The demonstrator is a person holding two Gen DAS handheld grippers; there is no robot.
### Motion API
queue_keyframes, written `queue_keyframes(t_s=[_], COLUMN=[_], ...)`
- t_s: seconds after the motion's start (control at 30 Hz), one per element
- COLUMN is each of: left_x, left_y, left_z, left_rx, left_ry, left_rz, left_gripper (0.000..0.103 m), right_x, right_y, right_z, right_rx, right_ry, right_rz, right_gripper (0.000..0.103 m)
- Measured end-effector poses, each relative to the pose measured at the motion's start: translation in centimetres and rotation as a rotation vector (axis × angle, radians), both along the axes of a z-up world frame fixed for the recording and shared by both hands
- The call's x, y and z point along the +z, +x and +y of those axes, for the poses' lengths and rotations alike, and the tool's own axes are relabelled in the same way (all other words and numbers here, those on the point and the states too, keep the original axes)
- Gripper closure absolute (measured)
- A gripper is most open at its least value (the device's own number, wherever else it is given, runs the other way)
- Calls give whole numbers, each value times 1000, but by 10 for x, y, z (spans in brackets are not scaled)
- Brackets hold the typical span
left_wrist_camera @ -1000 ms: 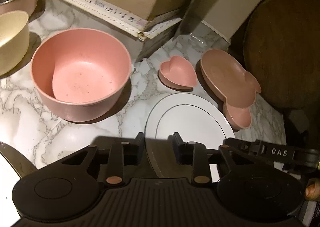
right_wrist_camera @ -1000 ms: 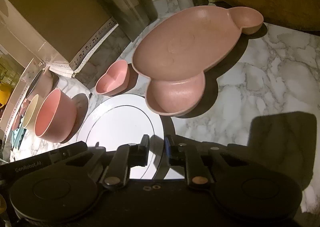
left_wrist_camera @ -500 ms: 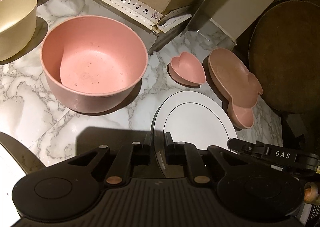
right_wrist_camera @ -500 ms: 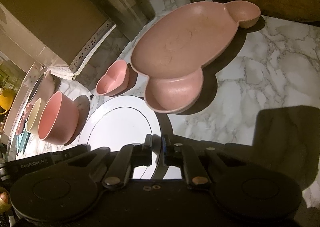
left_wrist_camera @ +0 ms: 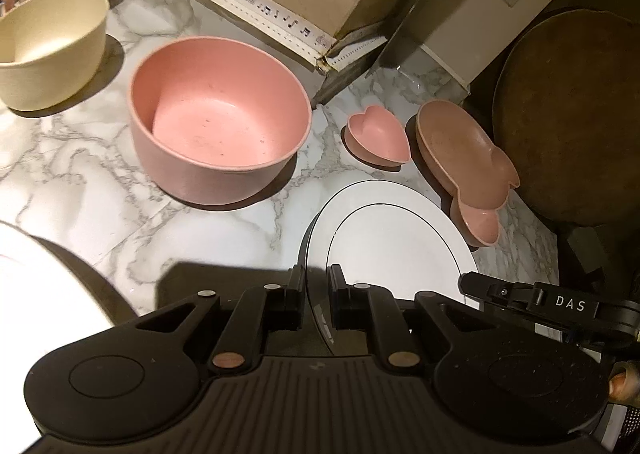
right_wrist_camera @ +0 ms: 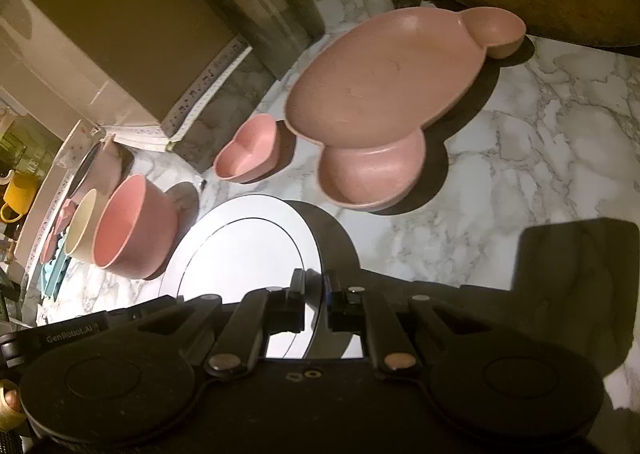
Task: Organize plates and bowls
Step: 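Carry the small white plate and lower it onto the large plate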
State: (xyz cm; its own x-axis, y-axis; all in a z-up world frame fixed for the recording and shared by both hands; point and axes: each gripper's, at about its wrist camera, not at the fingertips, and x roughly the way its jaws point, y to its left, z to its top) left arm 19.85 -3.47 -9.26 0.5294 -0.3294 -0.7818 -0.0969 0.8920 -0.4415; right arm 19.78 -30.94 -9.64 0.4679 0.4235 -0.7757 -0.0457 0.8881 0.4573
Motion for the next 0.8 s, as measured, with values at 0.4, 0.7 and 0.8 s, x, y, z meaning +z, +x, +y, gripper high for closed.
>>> queue_keyframes(t_s=[0.4,0.7,0.8], left_x=[23,34,36], left_y=[-37,-74,-88], left_z=[33,70,84], left_rx=[54,132,166], left_ry=[-4,0,3], left_rz=[-21,-36,-38], left_gripper=[92,92,92], right_x=[23,32,35], right_y=[-18,-29,-33], right_z=[27,64,79], right_rx=[54,124,156], right_ry=[19,30,34], right_rz=[-21,-38,-43], right_gripper=[96,96,96])
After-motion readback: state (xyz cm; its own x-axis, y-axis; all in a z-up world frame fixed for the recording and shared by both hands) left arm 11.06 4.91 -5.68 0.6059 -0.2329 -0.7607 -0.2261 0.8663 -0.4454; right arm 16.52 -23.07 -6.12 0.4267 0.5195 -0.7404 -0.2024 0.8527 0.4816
